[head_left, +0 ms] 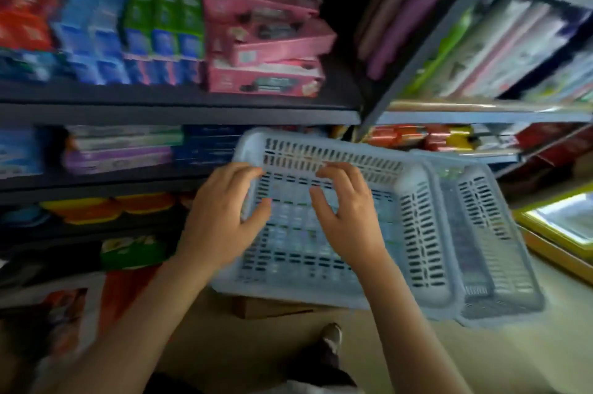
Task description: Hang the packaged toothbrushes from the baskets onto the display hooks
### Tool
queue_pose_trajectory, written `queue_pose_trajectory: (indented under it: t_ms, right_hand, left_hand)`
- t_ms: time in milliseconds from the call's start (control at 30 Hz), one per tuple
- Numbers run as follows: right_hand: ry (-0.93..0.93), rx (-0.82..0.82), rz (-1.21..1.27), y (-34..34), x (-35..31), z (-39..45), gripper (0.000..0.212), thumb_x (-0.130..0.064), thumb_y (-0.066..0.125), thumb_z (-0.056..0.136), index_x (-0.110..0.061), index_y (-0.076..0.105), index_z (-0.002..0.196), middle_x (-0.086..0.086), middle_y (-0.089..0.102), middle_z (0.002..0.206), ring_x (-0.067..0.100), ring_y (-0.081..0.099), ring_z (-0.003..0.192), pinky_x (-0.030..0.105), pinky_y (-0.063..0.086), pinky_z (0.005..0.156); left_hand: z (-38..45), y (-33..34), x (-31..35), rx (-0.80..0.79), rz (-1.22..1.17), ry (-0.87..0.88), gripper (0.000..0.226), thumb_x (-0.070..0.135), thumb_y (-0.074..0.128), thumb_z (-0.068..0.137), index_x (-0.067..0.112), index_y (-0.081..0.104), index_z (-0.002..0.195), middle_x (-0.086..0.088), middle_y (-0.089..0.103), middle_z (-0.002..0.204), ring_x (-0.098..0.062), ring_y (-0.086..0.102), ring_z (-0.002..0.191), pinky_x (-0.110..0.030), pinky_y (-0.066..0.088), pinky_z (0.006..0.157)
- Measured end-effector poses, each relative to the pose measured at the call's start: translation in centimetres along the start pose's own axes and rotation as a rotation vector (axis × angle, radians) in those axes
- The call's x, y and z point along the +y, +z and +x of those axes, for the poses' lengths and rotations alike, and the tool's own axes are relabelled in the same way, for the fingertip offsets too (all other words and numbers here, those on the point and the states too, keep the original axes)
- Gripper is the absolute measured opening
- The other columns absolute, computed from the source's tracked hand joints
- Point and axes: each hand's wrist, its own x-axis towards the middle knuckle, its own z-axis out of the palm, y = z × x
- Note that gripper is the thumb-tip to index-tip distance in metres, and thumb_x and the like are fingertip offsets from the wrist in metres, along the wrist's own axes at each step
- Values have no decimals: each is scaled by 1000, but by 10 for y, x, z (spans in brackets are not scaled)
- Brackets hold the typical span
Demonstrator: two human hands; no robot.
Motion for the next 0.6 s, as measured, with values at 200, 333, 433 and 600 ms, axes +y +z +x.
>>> queue_pose_trajectory:
  t_ms: [200,333,433,600]
  right_hand:
    - [124,68,66,-103,204,-18,34,-36,49,101,-8,63,112,9,60,114,31,59,105,43,49,84]
    - [311,140,83,-142,329,-20,33,-31,50,94,-4,65,106,13,62,104,33,60,99,43,47,84]
    - [498,-12,53,-133,408,-17,36,-31,54,91,0,64,107,21,63,106,44,61,100,52,52,86]
    - [579,-444,101,-85,449,-29,42,-26,61,100,-1,53,132,20,52,132,41,55,113,43,47,86]
  left_hand:
    - [61,184,155,-143,19,113,53,48,45,95,11,59,130,-9,57,132,-27,51,120,-45,44,100]
    - [106,269,230,-234,41,191,55,48,45,94,10,60,130,-13,55,140,-27,46,130,-50,46,104]
    - [135,313,247,-270,157,54,66,50,51,96,10,44,148,-18,29,161,-33,26,149,-49,26,119]
    - [122,349,240,-292,224,-64,75,37,62,96,8,28,156,-11,-2,169,-29,-3,156,-45,11,124]
